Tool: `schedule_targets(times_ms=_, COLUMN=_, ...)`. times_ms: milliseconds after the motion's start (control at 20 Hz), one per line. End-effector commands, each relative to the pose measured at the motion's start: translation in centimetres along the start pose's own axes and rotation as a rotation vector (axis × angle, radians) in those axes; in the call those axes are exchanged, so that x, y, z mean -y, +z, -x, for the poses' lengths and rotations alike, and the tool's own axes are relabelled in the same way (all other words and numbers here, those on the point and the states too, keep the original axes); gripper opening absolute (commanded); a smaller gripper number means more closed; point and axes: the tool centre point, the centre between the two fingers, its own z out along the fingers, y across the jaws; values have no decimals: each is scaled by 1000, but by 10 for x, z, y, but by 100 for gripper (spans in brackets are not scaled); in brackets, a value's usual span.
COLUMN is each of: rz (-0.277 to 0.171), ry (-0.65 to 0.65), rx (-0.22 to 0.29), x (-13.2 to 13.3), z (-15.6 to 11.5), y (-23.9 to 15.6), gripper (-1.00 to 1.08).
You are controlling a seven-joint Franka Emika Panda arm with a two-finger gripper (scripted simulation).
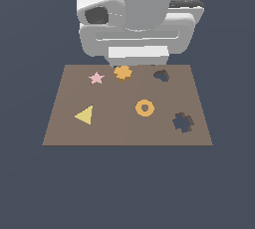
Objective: Insert a designated object into the corresponding slot on a board.
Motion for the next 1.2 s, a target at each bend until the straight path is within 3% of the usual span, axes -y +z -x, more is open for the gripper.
schedule_targets(times_ms=0, rz=0, ry=0, rx=0, x=0, z=0, y=0, gripper=100)
schedule_targets(times_ms=500, rz=-1, ry=57, rx=-6, x=-7, z=13, y=20, gripper=100)
schedule_targets(times_ms=1150, rz=-6, ry=268, rx=-28, x=-25, z=60, y=93, gripper=100)
